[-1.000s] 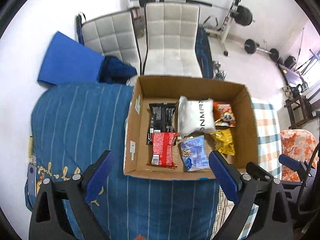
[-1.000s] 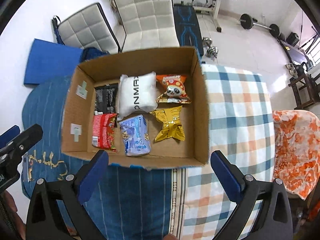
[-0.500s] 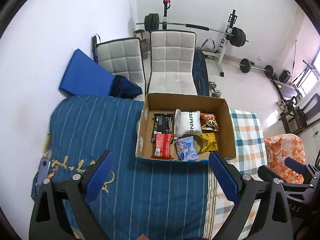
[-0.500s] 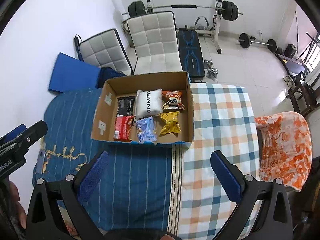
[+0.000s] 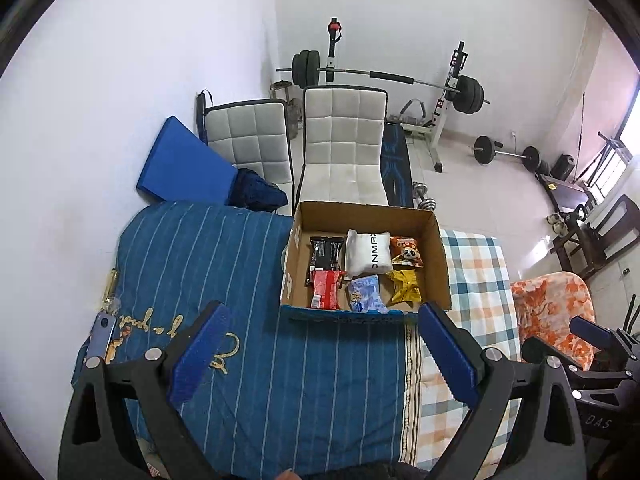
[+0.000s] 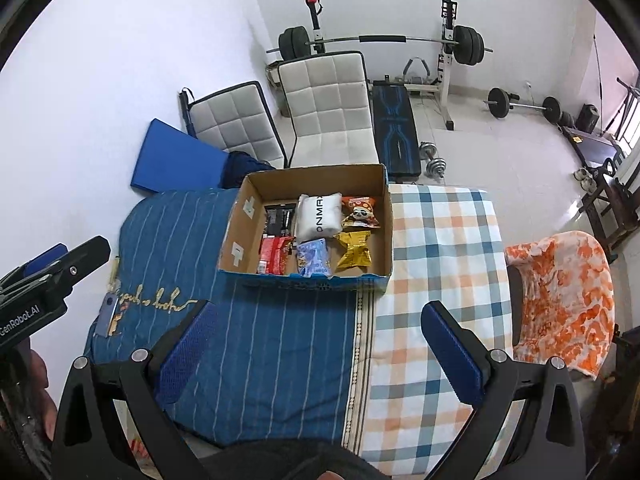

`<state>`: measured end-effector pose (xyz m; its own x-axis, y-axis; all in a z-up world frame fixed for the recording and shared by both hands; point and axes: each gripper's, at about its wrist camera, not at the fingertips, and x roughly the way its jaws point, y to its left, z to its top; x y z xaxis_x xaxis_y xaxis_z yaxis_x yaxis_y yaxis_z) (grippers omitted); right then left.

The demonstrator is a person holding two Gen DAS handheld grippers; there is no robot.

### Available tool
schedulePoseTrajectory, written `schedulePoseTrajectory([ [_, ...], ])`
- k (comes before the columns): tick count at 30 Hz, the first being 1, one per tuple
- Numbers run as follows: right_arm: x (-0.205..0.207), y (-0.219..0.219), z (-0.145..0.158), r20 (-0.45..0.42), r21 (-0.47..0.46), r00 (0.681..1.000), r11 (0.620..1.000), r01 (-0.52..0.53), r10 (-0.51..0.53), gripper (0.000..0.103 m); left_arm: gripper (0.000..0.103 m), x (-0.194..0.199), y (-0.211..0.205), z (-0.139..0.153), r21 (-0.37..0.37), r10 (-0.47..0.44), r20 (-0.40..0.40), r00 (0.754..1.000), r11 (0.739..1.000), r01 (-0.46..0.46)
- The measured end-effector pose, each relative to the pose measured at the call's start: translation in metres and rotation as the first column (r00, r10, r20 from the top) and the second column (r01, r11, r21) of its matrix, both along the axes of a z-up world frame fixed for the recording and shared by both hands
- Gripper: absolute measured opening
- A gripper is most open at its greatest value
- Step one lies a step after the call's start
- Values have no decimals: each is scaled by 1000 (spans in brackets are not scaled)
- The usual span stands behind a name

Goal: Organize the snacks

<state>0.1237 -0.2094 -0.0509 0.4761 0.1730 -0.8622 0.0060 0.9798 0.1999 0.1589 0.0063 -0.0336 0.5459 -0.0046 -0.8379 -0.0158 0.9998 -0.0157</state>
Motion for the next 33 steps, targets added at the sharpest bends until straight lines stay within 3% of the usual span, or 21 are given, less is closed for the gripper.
schedulePoseTrajectory([
  [10,-25,3,23,23,-2,1000,1000,-16,16,103,97,-23,-2,7,-12,-10,-11,1000,1000,10],
  [33,-22,-11,51,131,-69,989,995,74,-64,103,97,-28,-15,25,32,-27,87,996,999,25],
])
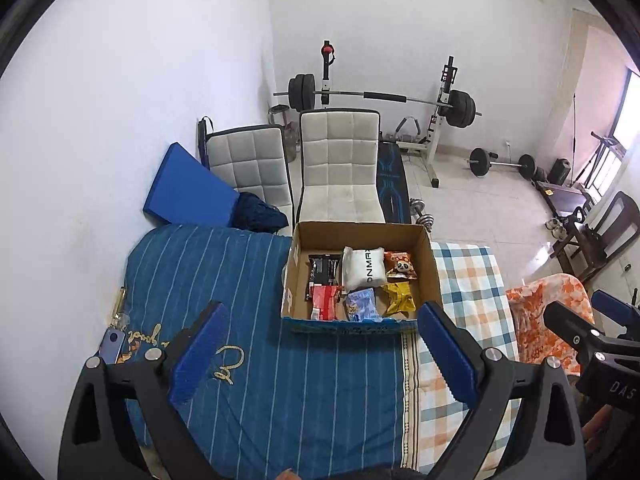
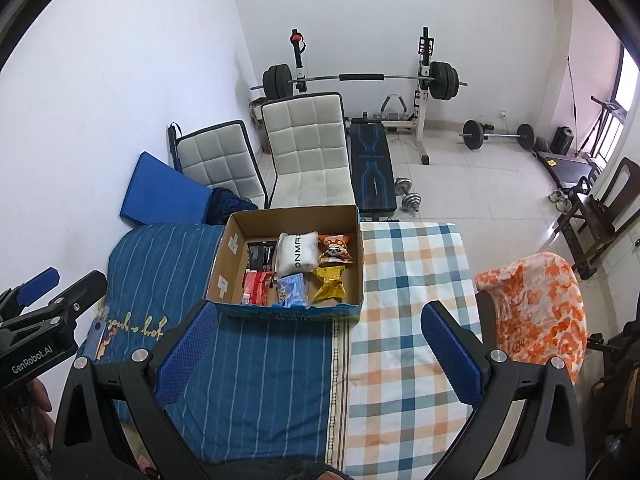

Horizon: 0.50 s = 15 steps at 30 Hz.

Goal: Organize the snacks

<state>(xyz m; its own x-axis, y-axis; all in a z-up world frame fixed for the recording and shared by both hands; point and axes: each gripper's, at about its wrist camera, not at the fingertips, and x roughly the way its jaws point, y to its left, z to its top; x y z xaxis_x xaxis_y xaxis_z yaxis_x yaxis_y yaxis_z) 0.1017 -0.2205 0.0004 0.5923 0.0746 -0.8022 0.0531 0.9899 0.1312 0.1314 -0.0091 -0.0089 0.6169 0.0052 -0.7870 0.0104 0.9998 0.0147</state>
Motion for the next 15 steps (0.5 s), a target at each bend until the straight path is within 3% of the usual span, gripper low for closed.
schedulePoseTrajectory([
  [15,-1,-1,4,4,-5,1000,1000,7,-7,103,97,0,-1,-2,2,-9,-6,1000,1000,9],
])
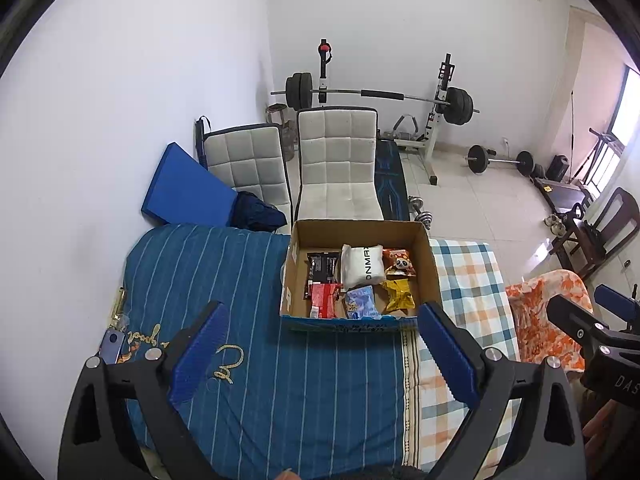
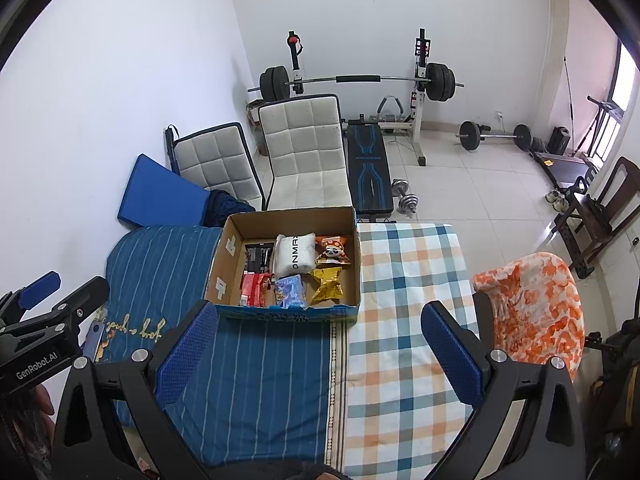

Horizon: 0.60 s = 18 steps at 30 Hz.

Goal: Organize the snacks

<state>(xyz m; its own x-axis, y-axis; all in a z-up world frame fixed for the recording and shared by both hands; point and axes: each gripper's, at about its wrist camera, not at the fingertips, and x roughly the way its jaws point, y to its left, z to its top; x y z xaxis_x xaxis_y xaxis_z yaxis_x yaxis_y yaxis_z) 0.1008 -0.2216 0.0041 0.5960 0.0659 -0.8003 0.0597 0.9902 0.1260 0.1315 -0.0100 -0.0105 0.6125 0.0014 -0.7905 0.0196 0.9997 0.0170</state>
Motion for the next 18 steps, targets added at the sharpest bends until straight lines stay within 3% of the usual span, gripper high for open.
schedulePoseTrajectory([
  [18,-2,-5,9,7,-9,1000,1000,16,-15,103,97,0,2,-2,-2,4,1,1000,1000,-4],
])
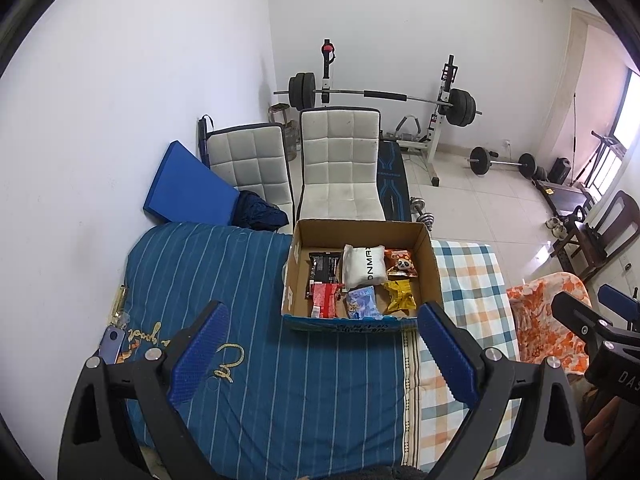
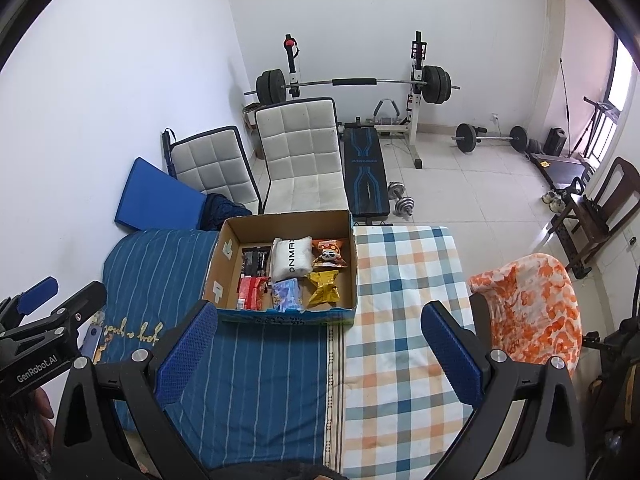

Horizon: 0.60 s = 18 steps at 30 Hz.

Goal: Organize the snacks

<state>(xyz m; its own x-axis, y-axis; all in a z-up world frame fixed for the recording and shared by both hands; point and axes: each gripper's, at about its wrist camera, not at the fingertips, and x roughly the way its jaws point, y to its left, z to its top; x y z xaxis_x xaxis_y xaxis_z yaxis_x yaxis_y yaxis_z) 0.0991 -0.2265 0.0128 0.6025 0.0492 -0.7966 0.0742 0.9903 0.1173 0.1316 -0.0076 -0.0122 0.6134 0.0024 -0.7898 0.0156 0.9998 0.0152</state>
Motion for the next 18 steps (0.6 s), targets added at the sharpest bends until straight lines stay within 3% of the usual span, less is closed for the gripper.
schedulePoseTrajectory([
  [18,-2,-1,-1,5,-4,1000,1000,5,-5,103,97,-1,0,-1,-3,-4,-1,1000,1000,4],
])
